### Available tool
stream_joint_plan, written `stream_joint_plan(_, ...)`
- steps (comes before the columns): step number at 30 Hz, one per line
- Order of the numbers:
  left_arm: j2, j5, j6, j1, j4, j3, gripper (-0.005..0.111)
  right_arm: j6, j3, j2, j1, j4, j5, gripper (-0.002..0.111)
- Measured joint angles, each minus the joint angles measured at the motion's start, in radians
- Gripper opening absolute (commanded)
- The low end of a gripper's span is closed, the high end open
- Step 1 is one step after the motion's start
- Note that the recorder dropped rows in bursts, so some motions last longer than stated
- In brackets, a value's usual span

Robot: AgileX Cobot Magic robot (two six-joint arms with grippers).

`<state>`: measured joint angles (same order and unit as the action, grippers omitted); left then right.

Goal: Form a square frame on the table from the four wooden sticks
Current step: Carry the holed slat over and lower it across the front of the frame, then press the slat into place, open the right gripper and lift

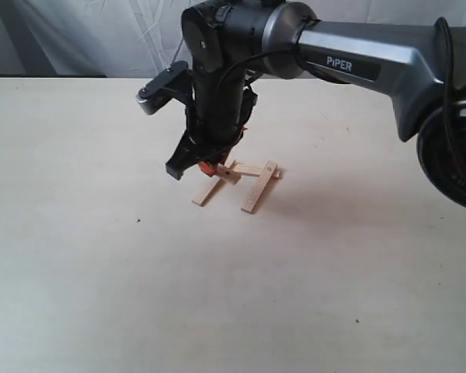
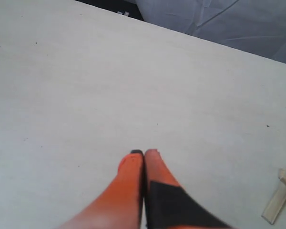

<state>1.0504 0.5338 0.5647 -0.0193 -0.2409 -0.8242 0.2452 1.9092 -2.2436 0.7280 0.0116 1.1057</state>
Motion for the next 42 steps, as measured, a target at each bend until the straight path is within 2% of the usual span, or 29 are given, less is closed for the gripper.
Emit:
stream_joint_plan(5,0.000,-0.002,0.000,0.000,0.001,0.000,0.000,0.099,-0.064,-0.002,-0.034,0.006,0.019,0.000)
stream_joint_plan(13,0.000,-0.008,0.000,0.000,0.002,0.000,0.000,0.152,-0.153,-0.002,-0.037,0.002,-0.108,0.000)
stream_joint_plan(30,0.000,-0.013,0.000,0.000,0.002,0.000,0.000,0.203,-0.156,-0.053,-0.037,0.006,-0.131,0.000)
stream_joint_plan(32,0.000,-0.013,0.000,0.000,0.002,0.000,0.000,0.203,-0.156,-0.053,-0.037,0.006,-0.133,0.009)
stream_joint_plan(35,0.000,-0.013,0.000,0.000,0.002,0.000,0.000,0.196,-0.156,-0.053,-0.037,0.006,-0.132,0.041)
stream_joint_plan(36,0.000,-0.013,0.000,0.000,0.002,0.000,0.000,0.193,-0.156,-0.053,-0.037,0.006,-0.132,0.046)
stream_joint_plan(38,0.000,-0.013,0.000,0.000,0.002,0.000,0.000,0.188,-0.156,-0.053,-0.037,0.006,-0.128,0.051)
stream_joint_plan(42,0.000,-0.013,0.000,0.000,0.002,0.000,0.000,0.120,-0.156,-0.049,-0.037,0.006,-0.126,0.050)
